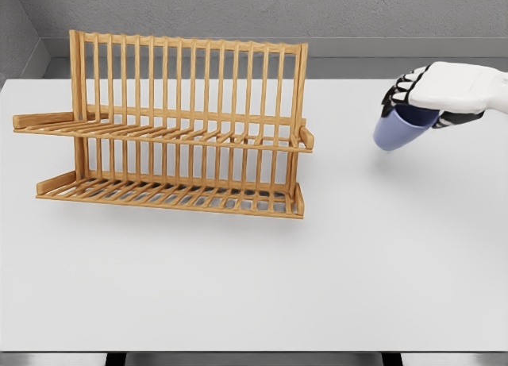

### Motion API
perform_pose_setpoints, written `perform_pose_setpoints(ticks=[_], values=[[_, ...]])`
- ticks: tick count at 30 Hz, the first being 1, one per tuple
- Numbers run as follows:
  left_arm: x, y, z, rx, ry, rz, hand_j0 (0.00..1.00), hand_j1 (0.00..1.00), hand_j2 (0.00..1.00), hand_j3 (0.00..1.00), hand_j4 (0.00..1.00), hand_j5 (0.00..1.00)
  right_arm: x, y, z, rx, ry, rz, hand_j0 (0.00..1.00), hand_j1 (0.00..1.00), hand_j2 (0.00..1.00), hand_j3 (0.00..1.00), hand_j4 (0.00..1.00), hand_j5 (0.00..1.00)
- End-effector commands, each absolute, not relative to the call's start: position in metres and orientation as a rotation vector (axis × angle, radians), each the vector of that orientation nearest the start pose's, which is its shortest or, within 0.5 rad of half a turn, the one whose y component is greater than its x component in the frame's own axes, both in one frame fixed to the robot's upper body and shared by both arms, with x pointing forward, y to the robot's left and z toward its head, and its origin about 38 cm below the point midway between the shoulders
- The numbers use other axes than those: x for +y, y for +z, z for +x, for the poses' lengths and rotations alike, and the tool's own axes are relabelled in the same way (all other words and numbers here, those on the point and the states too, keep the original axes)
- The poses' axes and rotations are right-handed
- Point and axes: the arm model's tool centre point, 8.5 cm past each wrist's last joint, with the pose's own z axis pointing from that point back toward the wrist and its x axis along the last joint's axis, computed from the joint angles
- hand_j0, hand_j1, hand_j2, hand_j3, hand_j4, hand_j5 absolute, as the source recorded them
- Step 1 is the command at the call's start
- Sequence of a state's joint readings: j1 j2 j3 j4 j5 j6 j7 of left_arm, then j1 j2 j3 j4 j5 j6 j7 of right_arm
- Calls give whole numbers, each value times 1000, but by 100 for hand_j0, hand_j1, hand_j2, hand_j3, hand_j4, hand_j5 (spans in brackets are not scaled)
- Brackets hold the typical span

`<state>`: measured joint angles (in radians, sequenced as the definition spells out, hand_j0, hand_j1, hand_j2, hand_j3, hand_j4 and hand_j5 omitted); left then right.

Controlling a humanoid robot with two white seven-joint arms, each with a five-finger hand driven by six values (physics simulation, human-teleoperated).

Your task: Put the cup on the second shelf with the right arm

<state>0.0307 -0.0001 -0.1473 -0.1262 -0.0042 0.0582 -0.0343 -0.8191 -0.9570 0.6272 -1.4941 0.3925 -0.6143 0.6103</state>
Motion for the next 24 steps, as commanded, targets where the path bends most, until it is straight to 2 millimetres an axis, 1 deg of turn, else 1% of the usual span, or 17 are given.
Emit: perform_pose_setpoints(ticks=[1,3,4,5,8,9,14,18,19,20,21,23,24], values=[[263,-264,17,-28,-154,47,100,100,100,100,100,100,-336,315,441,1806,-3001,909,60,60,60,60,60,60],[263,-264,18,-29,-154,46,100,100,100,100,100,100,-325,328,437,1795,-2946,912,60,60,60,60,60,60],[263,-264,18,-29,-154,45,100,100,100,100,100,100,-322,330,436,1792,-2934,910,60,60,60,60,60,60],[263,-264,17,-27,-154,45,100,100,100,100,100,100,-319,337,434,1796,-2906,922,60,60,60,60,60,60],[263,-264,17,-28,-154,47,100,100,100,100,100,100,-306,345,426,1785,-2853,905,60,60,60,60,60,60],[263,-264,18,-29,-154,46,100,100,100,100,100,100,-300,351,423,1780,-2827,905,60,60,60,60,60,60],[263,-264,17,-28,-152,46,100,100,100,100,100,100,-279,363,410,1755,-2744,878,60,60,60,60,60,60],[263,-264,17,-28,-154,47,100,100,100,100,100,100,-267,370,404,1745,-2699,866,61,61,61,61,61,61],[263,-264,17,-27,-154,45,100,100,100,100,100,100,-266,371,405,1747,-2693,867,61,61,61,61,61,61],[263,-264,17,-28,-152,45,100,100,100,100,100,100,-258,373,406,1760,-2670,850,61,61,61,61,61,61],[263,-264,18,-29,-152,46,100,100,100,100,100,100,-256,373,406,1759,-2666,846,61,61,61,61,61,61],[263,-264,17,-27,-154,45,100,100,100,100,100,100,-240,379,407,1775,-2619,819,62,62,62,62,62,62],[263,-264,17,-28,-152,46,100,100,100,100,100,100,-236,380,408,1772,-2612,810,62,62,62,62,62,62]])
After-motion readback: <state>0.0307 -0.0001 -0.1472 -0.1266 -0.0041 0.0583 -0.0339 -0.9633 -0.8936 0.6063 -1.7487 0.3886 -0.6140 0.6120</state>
